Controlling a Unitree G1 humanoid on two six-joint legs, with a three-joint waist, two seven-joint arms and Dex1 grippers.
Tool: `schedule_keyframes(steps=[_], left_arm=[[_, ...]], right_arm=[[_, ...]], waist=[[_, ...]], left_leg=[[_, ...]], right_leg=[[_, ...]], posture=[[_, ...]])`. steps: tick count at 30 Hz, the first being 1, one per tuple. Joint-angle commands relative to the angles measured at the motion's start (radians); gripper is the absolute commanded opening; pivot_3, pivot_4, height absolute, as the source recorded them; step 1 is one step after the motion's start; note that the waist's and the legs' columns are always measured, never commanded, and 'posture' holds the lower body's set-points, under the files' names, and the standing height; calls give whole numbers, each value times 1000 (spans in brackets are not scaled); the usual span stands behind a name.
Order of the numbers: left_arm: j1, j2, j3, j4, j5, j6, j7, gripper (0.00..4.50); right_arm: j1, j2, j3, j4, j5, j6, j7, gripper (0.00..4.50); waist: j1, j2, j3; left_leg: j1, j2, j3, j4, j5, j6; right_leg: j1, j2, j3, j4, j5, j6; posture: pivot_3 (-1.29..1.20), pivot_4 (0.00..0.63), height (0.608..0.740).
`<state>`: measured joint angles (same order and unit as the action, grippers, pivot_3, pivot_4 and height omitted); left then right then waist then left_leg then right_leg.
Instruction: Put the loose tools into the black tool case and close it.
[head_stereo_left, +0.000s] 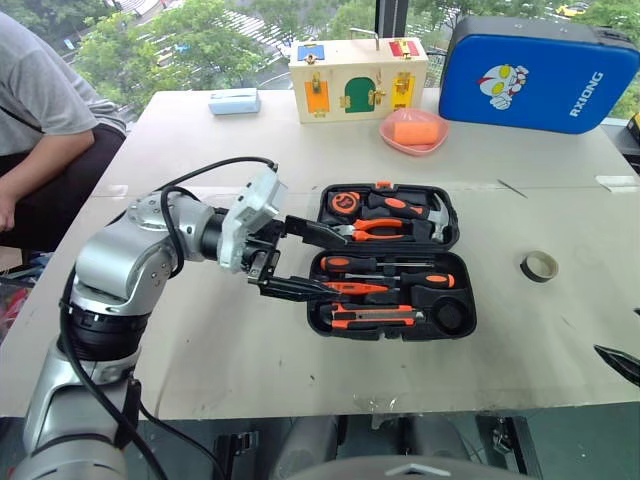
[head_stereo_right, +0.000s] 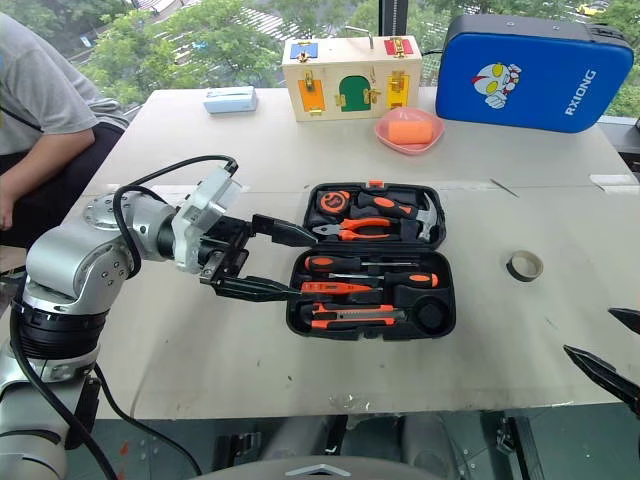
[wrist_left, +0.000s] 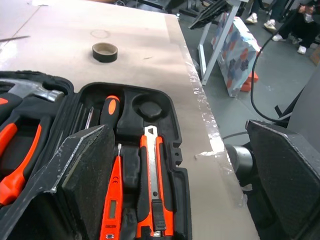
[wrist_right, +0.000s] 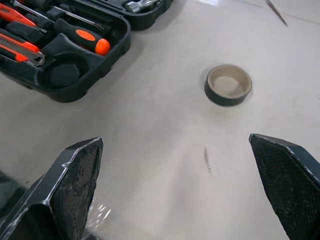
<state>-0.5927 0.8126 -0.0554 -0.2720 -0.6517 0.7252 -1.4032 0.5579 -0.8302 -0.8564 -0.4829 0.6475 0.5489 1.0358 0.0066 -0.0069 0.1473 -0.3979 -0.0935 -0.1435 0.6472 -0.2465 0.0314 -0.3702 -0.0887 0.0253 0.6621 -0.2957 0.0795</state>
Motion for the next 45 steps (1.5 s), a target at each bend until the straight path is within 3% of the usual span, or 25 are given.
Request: schedule_keyframes(steps=[1, 10, 11, 13, 14, 15, 27, 30, 33, 38, 45], left_arm=[[-18, 0, -4, -52, 6, -32, 21, 4491], [3, 2, -33, -113, 25, -53, 77, 4491], [4, 3, -34, -120, 26, -51, 83, 4500], [2, 6, -36, -125, 26, -48, 91, 4500], [-1, 7, -37, -128, 25, -45, 95, 4500], [-6, 8, -38, -131, 23, -39, 99, 4500], [-90, 12, -52, -119, 6, 22, 120, 4500], [-101, 9, -61, -106, 13, 21, 119, 4500], [-102, 10, -68, -104, 14, 21, 116, 4500], [-101, 6, -73, -111, 11, 25, 119, 4500], [-91, 19, -84, -146, -12, 59, 104, 4500]], right_arm=[[-98, -48, 116, 56, -58, -29, -33, 4500], [-450, -66, 476, 334, -258, -135, -99, 4500], [-472, -62, 501, 355, -272, -148, -101, 3943], [-500, -58, 530, 386, -289, -164, -102, 3247], [-523, -53, 551, 410, -305, -171, -113, 2572], [-542, -48, 568, 432, -319, -175, -124, 2179], [-658, -6, 672, 643, -408, -266, -144, 2179], [-669, -8, 679, 650, -403, -284, -129, 1339], [-679, -35, 678, 642, -398, -296, -96, 37], [-714, -88, 677, 600, -358, -301, 8, 37], [-705, -219, 751, 181, -121, -189, 350, 37]], waist=[[2, 0, 1], [5, -1, 3], [5, -1, 3], [7, -1, 3], [7, -1, 3], [8, -1, 3], [4, -1, 3], [2, -1, 3], [-2, -1, 3], [-2, -1, 3], [-18, 2, 6]], left_leg=[[0, 0, 0, 0, 0, 0], [-2, 0, 0, 0, 3, -4], [-2, 0, 0, 0, 3, -4], [-2, 0, 0, 0, 3, -4], [-2, 0, 0, 0, 3, -4], [-2, 0, 0, 0, 3, -4], [-2, -1, 0, 1, 3, -4], [-1, -1, 1, 2, 3, -4], [-1, -1, 1, 3, 3, -4], [-1, -1, 0, 2, 3, -4], [-4, 0, 0, 0, 3, -4]], right_leg=[[0, 0, 0, 0, 0, 0], [-1, 0, -1, -1, 0, 0], [-1, 0, -1, 0, 0, 0], [-1, 0, -1, 0, 0, 0], [-1, 0, -1, -1, 0, 0], [-1, 0, -1, -1, 0, 0], [-1, 2, -1, 1, 0, 0], [-1, 3, 0, 1, 0, 0], [0, 3, 0, 1, 0, 0], [-1, 3, 0, 1, 0, 0], [-4, 2, 0, 1, 0, 0]], posture=[[0, 150, 735], [0, 150, 735], [0, 150, 735], [0, 150, 735], [0, 150, 735], [0, 150, 735], [0, 150, 735], [0, 150, 735], [0, 150, 735], [0, 150, 735], [0, 150, 735]])
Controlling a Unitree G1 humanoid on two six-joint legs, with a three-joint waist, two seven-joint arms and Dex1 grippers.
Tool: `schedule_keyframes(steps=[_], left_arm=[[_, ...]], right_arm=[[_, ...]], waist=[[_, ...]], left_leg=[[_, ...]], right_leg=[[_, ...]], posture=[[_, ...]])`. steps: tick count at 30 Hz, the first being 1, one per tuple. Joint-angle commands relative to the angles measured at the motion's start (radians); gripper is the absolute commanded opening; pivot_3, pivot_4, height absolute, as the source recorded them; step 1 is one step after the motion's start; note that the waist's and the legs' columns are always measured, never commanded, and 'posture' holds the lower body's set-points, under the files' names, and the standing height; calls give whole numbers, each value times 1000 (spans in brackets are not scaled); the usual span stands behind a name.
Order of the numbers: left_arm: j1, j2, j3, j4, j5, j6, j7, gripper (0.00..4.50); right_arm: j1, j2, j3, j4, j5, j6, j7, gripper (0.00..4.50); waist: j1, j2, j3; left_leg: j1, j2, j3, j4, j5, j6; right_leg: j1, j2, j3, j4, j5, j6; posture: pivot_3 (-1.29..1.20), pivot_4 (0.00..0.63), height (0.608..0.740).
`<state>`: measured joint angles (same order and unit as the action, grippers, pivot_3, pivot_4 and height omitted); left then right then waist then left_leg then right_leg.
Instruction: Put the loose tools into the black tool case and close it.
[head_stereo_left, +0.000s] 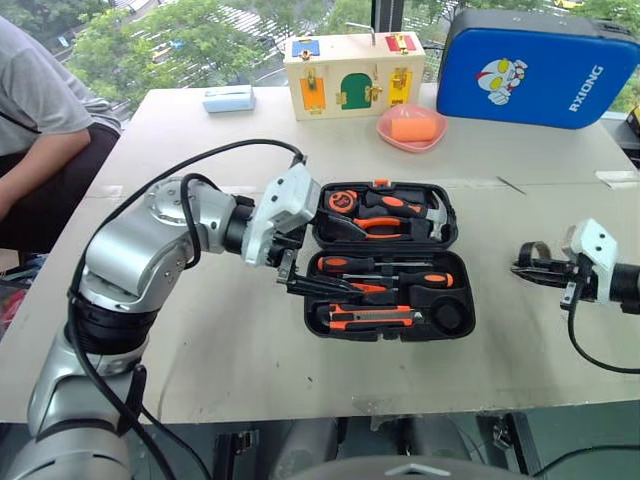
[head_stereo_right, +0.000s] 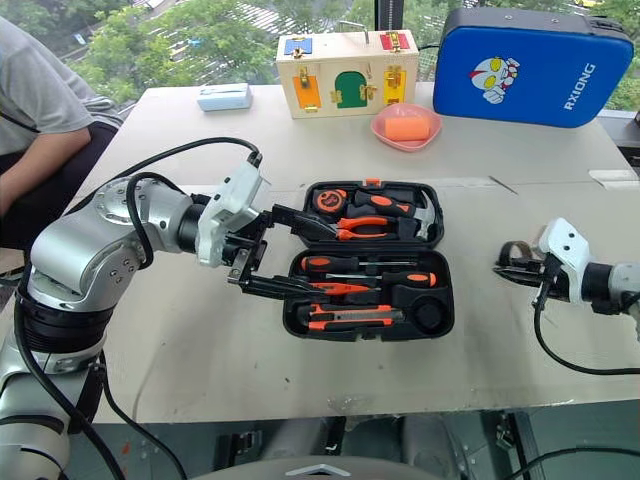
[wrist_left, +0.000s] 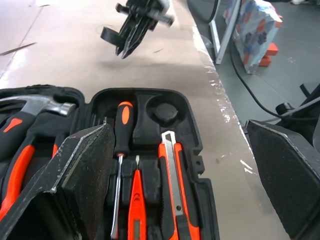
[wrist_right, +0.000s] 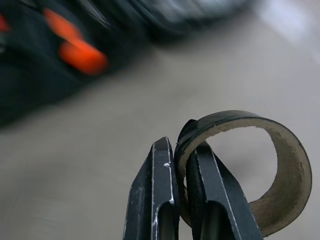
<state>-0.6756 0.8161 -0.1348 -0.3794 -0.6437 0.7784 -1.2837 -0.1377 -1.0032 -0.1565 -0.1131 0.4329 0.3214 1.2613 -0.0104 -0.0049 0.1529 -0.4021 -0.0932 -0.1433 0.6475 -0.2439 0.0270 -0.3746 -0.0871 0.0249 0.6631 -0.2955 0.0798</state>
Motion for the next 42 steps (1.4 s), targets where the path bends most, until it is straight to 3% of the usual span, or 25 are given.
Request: schedule_keyframes(steps=[1, 6, 15, 28, 33, 38, 42], left_arm=[[-7, 19, -7, -40, -20, 6, -20, 4500], [-11, 32, -15, -53, -30, 20, -25, 4500], [57, 90, 2, -111, -43, 23, -23, 4500], [61, 104, 1, -98, -27, -15, -13, 4500], [49, 100, -1, -93, -27, -14, -10, 4500], [43, 98, -5, -78, -17, -25, -13, 4500], [75, 122, 20, -72, -15, -2, 16, 4500]], right_arm=[[-14, -56, 71, -230, 106, 47, 146, 37], [-89, -28, 204, -301, 33, 7, 146, 37], [-235, 61, 381, -248, -100, 20, 113, 37], [-209, -36, 459, -226, -211, 13, 174, 37], [-200, -30, 447, -265, -169, 44, 183, 2043], [-194, -36, 415, -295, -132, 53, 202, 4424], [-226, -30, 306, -301, 4, 161, 185, 4471]], waist=[[-2, 0, 0], [-1, -2, 2], [-2, -3, 2], [5, -3, 2], [12, -3, 2], [18, -3, 2], [15, -3, 2]], left_leg=[[0, 0, 0, 0, 0, 0], [0, 0, 0, 2, 0, 0], [-3, 0, -1, 2, 0, 0], [-9, -1, -3, 5, 0, 0], [-10, -1, -4, 5, 0, 0], [-12, -1, -4, 5, 0, 0], [-11, -1, -3, 7, 0, 0]], right_leg=[[0, 0, 0, 0, 0, 0], [0, 0, 0, 0, 0, 0], [-3, 0, 0, 0, 0, 0], [-6, -1, -4, 0, 0, 0], [-6, 0, -6, -1, 0, 0], [-7, -1, -6, -1, 0, 0], [-7, -1, -5, 1, 0, 0]], posture=[[0, 150, 735], [0, 150, 735], [0, 150, 735], [0, 150, 735], [0, 150, 735], [0, 150, 735], [0, 150, 735]])
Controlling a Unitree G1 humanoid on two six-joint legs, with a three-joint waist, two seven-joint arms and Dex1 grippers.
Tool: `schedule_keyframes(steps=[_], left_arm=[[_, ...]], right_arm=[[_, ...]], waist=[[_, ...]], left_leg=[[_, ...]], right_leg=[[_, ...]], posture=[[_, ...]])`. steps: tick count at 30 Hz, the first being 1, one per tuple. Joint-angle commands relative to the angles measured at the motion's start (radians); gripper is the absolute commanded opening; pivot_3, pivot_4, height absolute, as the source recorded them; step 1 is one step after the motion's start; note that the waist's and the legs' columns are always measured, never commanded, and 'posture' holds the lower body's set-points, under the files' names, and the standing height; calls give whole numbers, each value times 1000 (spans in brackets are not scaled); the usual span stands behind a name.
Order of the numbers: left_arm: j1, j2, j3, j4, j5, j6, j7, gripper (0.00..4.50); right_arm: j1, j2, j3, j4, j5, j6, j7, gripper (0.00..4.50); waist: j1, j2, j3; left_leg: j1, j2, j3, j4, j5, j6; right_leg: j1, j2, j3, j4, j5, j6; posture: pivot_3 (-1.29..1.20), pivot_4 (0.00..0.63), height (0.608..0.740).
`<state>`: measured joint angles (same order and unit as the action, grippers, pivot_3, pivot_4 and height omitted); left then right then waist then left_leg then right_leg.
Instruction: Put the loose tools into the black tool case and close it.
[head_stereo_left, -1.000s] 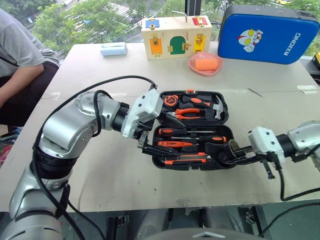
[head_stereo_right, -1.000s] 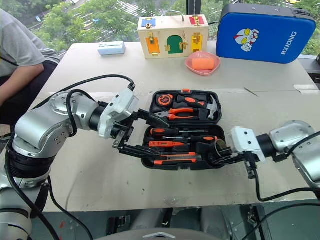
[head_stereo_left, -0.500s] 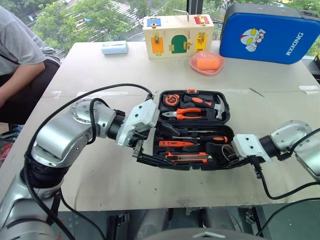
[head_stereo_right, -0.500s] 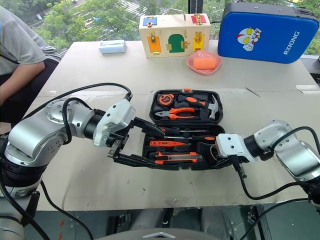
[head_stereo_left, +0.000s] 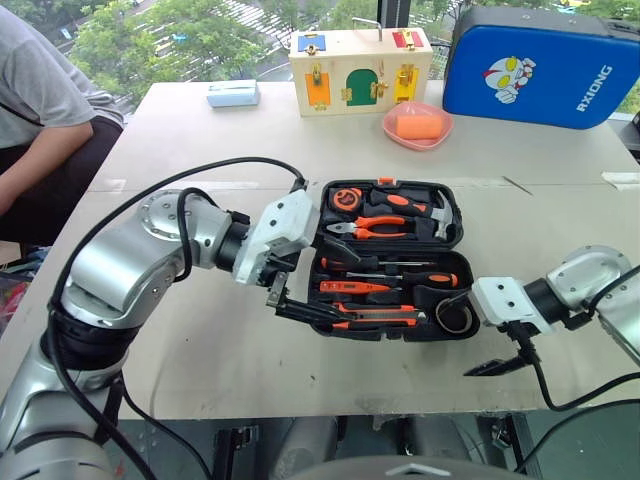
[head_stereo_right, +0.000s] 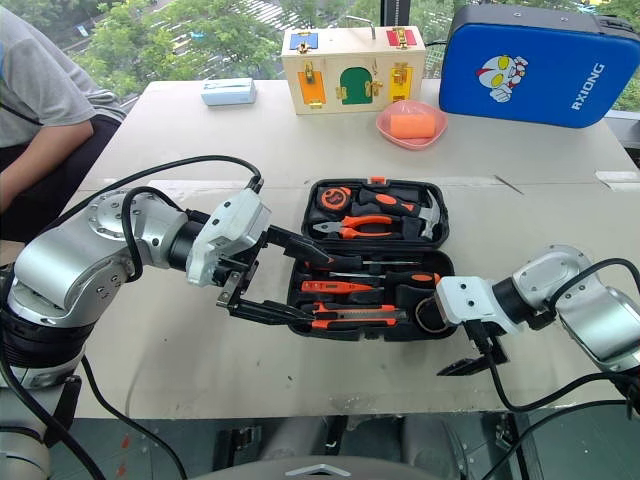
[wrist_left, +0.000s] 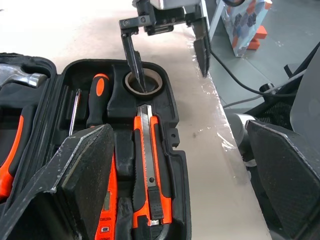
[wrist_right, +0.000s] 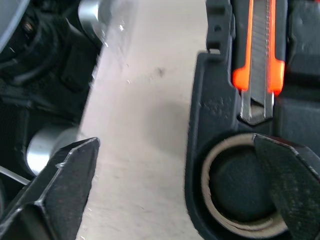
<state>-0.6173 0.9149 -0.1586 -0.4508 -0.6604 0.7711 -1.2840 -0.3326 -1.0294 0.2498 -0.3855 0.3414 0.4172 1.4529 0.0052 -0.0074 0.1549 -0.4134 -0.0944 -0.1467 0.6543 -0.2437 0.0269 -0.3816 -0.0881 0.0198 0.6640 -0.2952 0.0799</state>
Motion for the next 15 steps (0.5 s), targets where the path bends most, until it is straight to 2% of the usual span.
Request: schedule_keyframes(steps=[1, 4, 7, 11, 13, 14, 15], left_arm=[[53, 41, 78, 11, 4, 23, 44, 4500], [168, 73, 189, 33, -5, 61, 114, 4500], [341, 81, 311, 52, 20, 40, 172, 3691], [493, 85, 347, 111, 116, -76, 198, 1778], [508, 69, 321, 171, 161, -140, 203, 948], [505, 60, 307, 195, 177, -163, 205, 349], [492, 46, 282, 228, 200, -191, 207, 121]], right_arm=[[-41, 1, -151, 2, 136, 103, -28, 4471], [-46, 15, -249, 91, 180, 152, -84, 4471], [-19, 24, -279, 227, 113, 72, -125, 3660], [-30, 66, -268, 393, 36, -37, -168, 1768], [-56, 97, -240, 493, -27, -128, -183, 873], [-68, 108, -229, 530, -49, -161, -184, 321], [-83, 121, -213, 570, -75, -202, -183, 62]], waist=[[-3, 0, 0], [-12, 0, 0], [-17, 0, 0], [-16, 0, 0], [-13, 1, 0], [-12, 1, 0], [-12, 2, 0]], left_leg=[[0, 0, 0, 0, 0, 0], [1, 1, 0, -1, 0, 0], [1, 1, 0, -3, 0, 0], [1, 1, 1, -3, 0, 0], [1, 0, 1, -3, 0, 0], [1, 0, 2, -3, 0, 0], [1, 0, 2, -2, 0, 0]], right_leg=[[0, 0, 0, 0, 0, 0], [0, 0, 0, 0, 0, 0], [-1, 0, 0, -1, 0, 0], [-2, -1, 2, -1, 0, 0], [-2, -1, 2, 0, 0, 0], [-2, -2, 3, 1, 0, -1], [-2, -1, 2, 1, 0, -1]], posture=[[0, 150, 735], [0, 150, 735], [0, 150, 735], [0, 150, 735], [0, 150, 735], [0, 150, 735], [0, 150, 735]])
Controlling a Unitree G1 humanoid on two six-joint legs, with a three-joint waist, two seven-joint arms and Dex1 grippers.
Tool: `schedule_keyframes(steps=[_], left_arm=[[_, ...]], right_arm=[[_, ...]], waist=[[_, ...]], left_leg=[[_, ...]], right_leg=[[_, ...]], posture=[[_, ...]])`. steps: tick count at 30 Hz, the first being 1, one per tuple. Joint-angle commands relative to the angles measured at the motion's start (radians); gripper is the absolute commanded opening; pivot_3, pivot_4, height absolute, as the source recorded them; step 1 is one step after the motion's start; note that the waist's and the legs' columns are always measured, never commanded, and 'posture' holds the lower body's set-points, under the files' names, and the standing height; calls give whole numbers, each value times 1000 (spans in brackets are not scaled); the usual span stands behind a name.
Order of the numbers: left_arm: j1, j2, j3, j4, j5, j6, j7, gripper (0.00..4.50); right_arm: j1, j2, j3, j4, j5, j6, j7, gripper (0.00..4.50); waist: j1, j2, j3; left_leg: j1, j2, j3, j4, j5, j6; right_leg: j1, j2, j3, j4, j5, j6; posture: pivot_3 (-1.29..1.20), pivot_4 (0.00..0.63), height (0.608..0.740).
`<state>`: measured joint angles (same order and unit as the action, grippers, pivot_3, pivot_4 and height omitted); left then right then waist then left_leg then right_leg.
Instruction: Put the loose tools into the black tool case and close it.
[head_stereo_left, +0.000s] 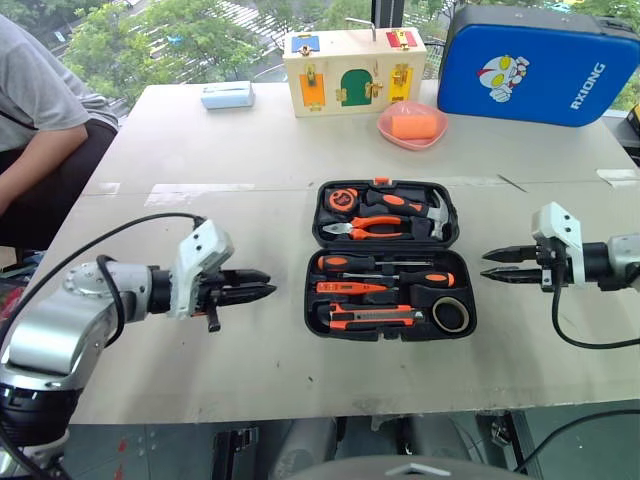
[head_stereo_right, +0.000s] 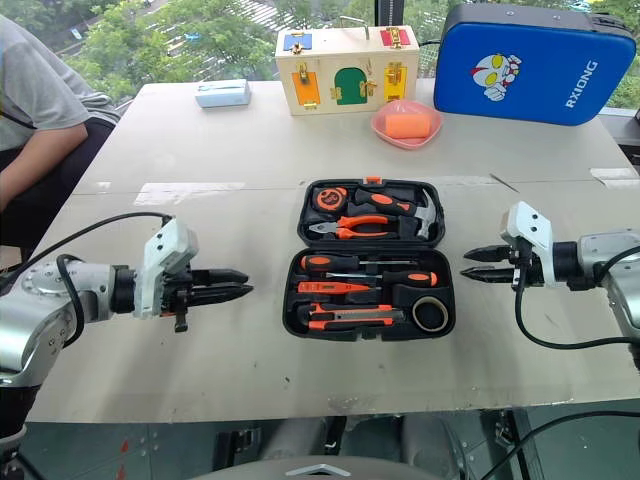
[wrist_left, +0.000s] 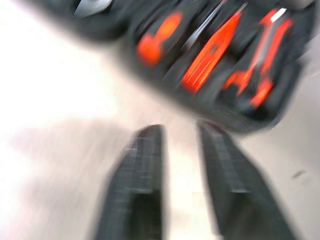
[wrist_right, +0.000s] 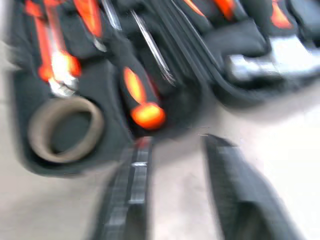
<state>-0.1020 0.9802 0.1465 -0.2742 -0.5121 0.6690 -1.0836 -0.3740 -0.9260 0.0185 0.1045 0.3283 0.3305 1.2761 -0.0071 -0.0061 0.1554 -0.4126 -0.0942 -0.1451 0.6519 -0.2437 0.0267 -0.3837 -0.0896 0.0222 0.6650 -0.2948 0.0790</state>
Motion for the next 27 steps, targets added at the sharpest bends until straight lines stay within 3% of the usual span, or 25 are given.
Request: schedule_keyframes(steps=[1, 6, 11, 20, 27], left_arm=[[-46, -41, -55, 88, 75, -115, 8, 121], [-164, -158, -175, 225, 153, -201, 11, 121], [-197, -210, -237, 205, 157, -202, -15, 121], [-92, -170, -264, -10, 97, -107, -76, 121], [-6, -137, -270, -31, 137, -149, -89, 121]], right_arm=[[-56, 31, 40, 119, -92, -163, -4, 62], [-115, 90, 117, 228, -175, -330, 33, 62], [-132, 110, 143, 188, -156, -363, 109, 62], [-19, 58, 115, -77, -39, -268, 233, 62], [43, 20, 112, -135, -75, -259, 235, 62]], waist=[[2, 1, 0], [-2, 1, -1], [-14, 1, -1], [-8, 1, -1], [-7, 1, -1]], left_leg=[[0, 0, 0, 0, 0, 0], [-1, -1, 0, 1, 0, 0], [-3, -1, 1, 0, 0, -1], [-3, 0, 2, 0, 0, -1], [-3, 0, 4, 0, 0, -1]], right_leg=[[0, 0, 0, 0, 0, 0], [-2, 0, -1, 2, 0, 0], [-7, 1, 2, 5, 0, 0], [-9, 1, 4, 7, 0, 0], [-9, 1, 6, 7, 0, 0]], posture=[[0, 150, 735], [0, 150, 735], [0, 150, 735], [0, 150, 735], [0, 150, 735]])
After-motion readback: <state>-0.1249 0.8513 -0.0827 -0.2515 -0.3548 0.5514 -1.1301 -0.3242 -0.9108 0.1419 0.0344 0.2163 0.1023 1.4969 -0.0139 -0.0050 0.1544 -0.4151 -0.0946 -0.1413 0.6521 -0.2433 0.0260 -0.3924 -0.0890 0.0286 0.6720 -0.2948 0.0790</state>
